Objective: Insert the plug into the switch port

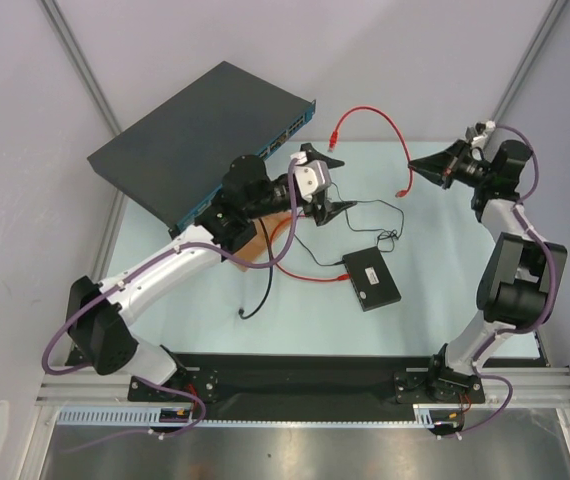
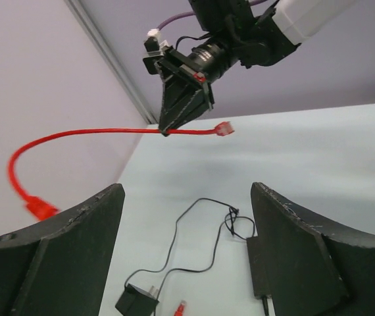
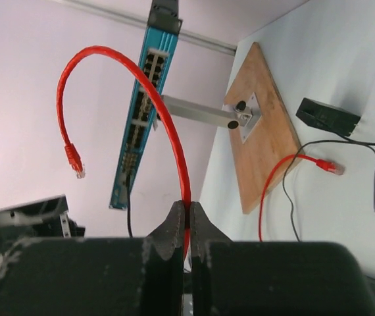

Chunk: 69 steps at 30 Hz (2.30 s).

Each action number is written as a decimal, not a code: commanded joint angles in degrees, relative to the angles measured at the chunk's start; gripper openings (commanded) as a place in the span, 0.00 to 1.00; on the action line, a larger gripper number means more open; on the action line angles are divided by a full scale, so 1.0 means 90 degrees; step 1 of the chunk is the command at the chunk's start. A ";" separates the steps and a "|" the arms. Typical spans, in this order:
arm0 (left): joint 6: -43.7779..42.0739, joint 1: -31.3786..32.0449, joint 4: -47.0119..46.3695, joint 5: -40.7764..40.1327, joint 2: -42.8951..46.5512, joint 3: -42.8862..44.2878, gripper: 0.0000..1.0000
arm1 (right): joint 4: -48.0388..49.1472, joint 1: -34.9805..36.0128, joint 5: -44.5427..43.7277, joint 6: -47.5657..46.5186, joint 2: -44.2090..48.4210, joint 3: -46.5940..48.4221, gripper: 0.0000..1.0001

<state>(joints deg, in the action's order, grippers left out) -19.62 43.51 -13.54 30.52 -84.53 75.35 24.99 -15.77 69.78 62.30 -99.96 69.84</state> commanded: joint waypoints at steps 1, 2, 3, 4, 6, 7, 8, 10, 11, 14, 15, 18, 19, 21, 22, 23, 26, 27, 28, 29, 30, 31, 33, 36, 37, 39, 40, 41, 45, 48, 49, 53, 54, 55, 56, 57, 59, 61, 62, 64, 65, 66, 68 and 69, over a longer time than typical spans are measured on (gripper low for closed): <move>-0.0261 -0.0039 -0.0566 0.0250 0.0338 0.0231 0.83 | -0.0089 -0.0308 0.0703 -0.0629 0.0531 0.0198 0.00; -0.0310 -0.0039 -0.0401 0.0386 0.0388 0.0231 0.84 | -0.0333 -0.0357 0.0772 -0.0895 0.0521 0.0373 0.00; -0.0369 -0.0039 -0.0274 0.0572 0.0456 0.0221 0.84 | -0.0945 -0.0386 0.0840 -0.1149 0.0521 0.0490 0.00; -0.0514 -0.0039 -0.0167 0.0660 0.0525 0.0192 0.84 | -0.1318 -0.0444 0.0986 -0.1518 0.0511 0.0598 0.00; -0.0749 -0.0039 0.0224 0.0729 0.0749 0.0095 0.85 | -0.2641 -0.0465 0.1181 -0.2709 0.0463 0.1016 0.00; -0.1059 -0.0039 0.0380 0.0788 0.0818 0.0056 0.86 | -0.3269 -0.0465 0.1356 -0.3197 0.0433 0.1164 0.00; -0.1266 -0.0068 0.0584 0.0856 0.0905 0.0036 0.86 | -0.3884 -0.0484 0.1416 -0.4294 0.0394 0.1349 0.00; -0.1638 -0.0243 0.1219 0.1216 0.0935 0.0113 0.87 | -0.5671 -0.0484 0.1524 -0.5306 0.0219 0.1866 0.00; -0.1716 -0.0302 0.1415 0.1334 0.0926 0.0249 0.87 | -0.6257 -0.0494 0.1524 -0.6442 0.0141 0.2042 0.00; -0.2505 -0.0488 0.2332 0.1627 0.0945 0.0435 0.87 | -0.8854 -0.0455 0.1310 -0.8313 -0.0346 0.2862 0.00; -0.3146 -0.0508 0.2857 0.1705 0.0974 0.0456 0.86 | -1.0263 -0.0416 0.1174 -0.9711 -0.0483 0.3116 0.00; -0.4610 -0.0518 0.4183 0.1862 0.0946 0.0689 0.82 | -1.2429 -0.0221 0.0842 -1.1615 -0.1099 0.3792 0.00; -0.4965 -0.0518 0.4567 0.1901 0.0916 0.0777 0.81 | -1.2435 -0.0201 0.0831 -1.1649 -0.1110 0.3609 0.00; -0.6055 -0.0518 0.5164 0.2018 0.0906 0.0905 0.79 | -1.2455 -0.0162 0.0734 -1.1834 -0.1022 0.3461 0.00; -0.6343 -0.0479 0.5582 0.2038 0.0925 0.0895 0.76 | -1.2455 -0.0094 0.0646 -1.1941 -0.0983 0.3431 0.00; -0.6529 -0.0450 0.5702 0.2029 0.0935 0.0856 0.75 | -1.2455 -0.0036 0.0587 -1.1971 -0.0964 0.3392 0.00; -0.7320 -0.0255 0.6230 0.1893 0.0926 0.0827 0.71 | -1.2455 0.0121 0.0567 -1.1962 -0.0924 0.3304 0.00; -0.7690 -0.0186 0.6337 0.1834 0.0926 0.0817 0.70 | -1.2455 0.0179 0.0538 -1.1962 -0.0915 0.3285 0.00; -0.7906 -0.0050 0.6454 0.1765 0.0877 0.0836 0.69 | -1.2455 0.0257 0.0519 -1.1971 -0.0895 0.3255 0.00; -0.8111 0.0019 0.6707 0.1697 0.0857 0.0837 0.68 | -1.2455 0.0316 0.0489 -1.1971 -0.0856 0.3236 0.00; -0.8461 0.0165 0.6961 0.1474 0.0799 0.0866 0.66 | -1.2455 0.0394 0.0450 -1.1962 -0.0827 0.3197 0.00; -0.8649 0.0234 0.6963 0.1375 0.0799 0.0866 0.66 | -1.2435 0.0443 0.0440 -1.1962 -0.0798 0.3158 0.00; -0.9174 0.0380 0.7304 0.1083 0.0711 0.0866 0.65 | -1.2426 0.0521 0.0411 -1.1962 -0.0710 0.3070 0.00; -0.9615 0.0468 0.7480 0.0886 0.0613 0.0778 0.64 | -1.2435 0.0658 0.0382 -1.1952 -0.0593 0.2953 0.00; -0.9753 0.0478 0.7510 0.0741 0.0594 0.0749 0.64 | -1.2435 0.0678 0.0391 -1.1942 -0.0583 0.2923 0.00; -0.9929 0.0517 0.7472 0.0633 0.0564 0.0632 0.63 | -1.2435 0.0746 0.0391 -1.1942 -0.0485 0.2875 0.00; -0.9968 0.0518 0.7462 0.0555 0.0545 0.0593 0.63 | -1.2426 0.0756 0.0391 -1.1932 -0.0456 0.2807 0.00; -0.9988 0.0527 0.7452 0.0535 0.0525 0.0592 0.63 | -1.2425 0.0795 0.0391 -1.1932 -0.0446 0.2777 0.00; -1.0183 0.0566 0.7588 0.0408 0.0428 0.0583 0.61 | -1.2435 0.0863 0.0411 -1.1952 -0.0300 0.2591 0.00; -1.0320 0.0605 0.7637 0.0310 0.0398 0.0524 0.61 | -1.2435 0.0922 0.0430 -1.1962 -0.0212 0.2465 0.00; -1.0369 0.0615 0.7618 0.0281 0.0389 0.0495 0.61 | -1.2435 0.0922 0.0450 -1.1952 -0.0202 0.2455 0.00; -1.0535 0.0635 0.7520 0.0251 0.0379 0.0358 0.59 | -1.2435 0.0971 0.0479 -1.1971 -0.0153 0.2367 0.00; -1.0545 0.0644 0.7510 0.0261 0.0379 0.0348 0.59 | -1.2435 0.0971 0.0489 -1.1981 -0.0143 0.2357 0.00; -1.0555 0.0654 0.7510 0.0271 0.0379 0.0339 0.57 | -1.2435 0.0990 0.0489 -1.1991 -0.0133 0.2347 0.00; -1.0574 0.0664 0.7510 0.0261 0.0359 0.0319 0.56 | -1.2426 0.1000 0.0499 -1.1991 -0.0114 0.2337 0.00; -1.0594 0.0674 0.7510 0.0251 0.0359 0.0300 0.56 | -1.2435 0.1000 0.0508 -1.2001 -0.0094 0.2318 0.00; -1.0691 0.0684 0.7510 0.0193 0.0340 0.0241 0.52 | -1.2435 0.1020 0.0528 -1.2010 -0.0094 0.2279 0.00; -1.0721 0.0693 0.7491 0.0144 0.0320 0.0212 0.50 | -1.2435 0.1049 0.0538 -1.2010 -0.0084 0.2250 0.00; -1.0721 0.0703 0.7510 0.0115 0.0291 0.0202 0.49 | -1.2426 0.1049 0.0538 -1.2020 -0.0075 0.2230 0.00; -1.0730 0.0713 0.7530 0.0056 0.0262 0.0212 0.48 | -1.2435 0.1059 0.0548 -1.2030 -0.0065 0.2201 0.00; -1.0769 0.0713 0.7530 0.0036 0.0233 0.0202 0.48 | -1.2426 0.1069 0.0548 -1.2030 -0.0065 0.2201 0.00; -1.0789 0.0713 0.7530 0.0017 0.0213 0.0192 0.48 | -1.2435 0.1069 0.0548 -1.2030 -0.0055 0.2172 0.00; -1.0818 0.0713 0.7530 -0.0013 0.0184 0.0192 0.44 | -1.2435 0.1069 0.0548 -1.2030 -0.0045 0.2142 0.00; -1.0818 0.0713 0.7520 -0.0013 0.0164 0.0182 0.43 | -1.2435 0.1069 0.0548 -1.2030 -0.0036 0.2132 0.00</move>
<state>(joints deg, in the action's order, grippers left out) -112.25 49.50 53.76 29.82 -82.61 77.56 -76.55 -6.48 72.79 -44.88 -102.69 89.32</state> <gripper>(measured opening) 0.438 0.020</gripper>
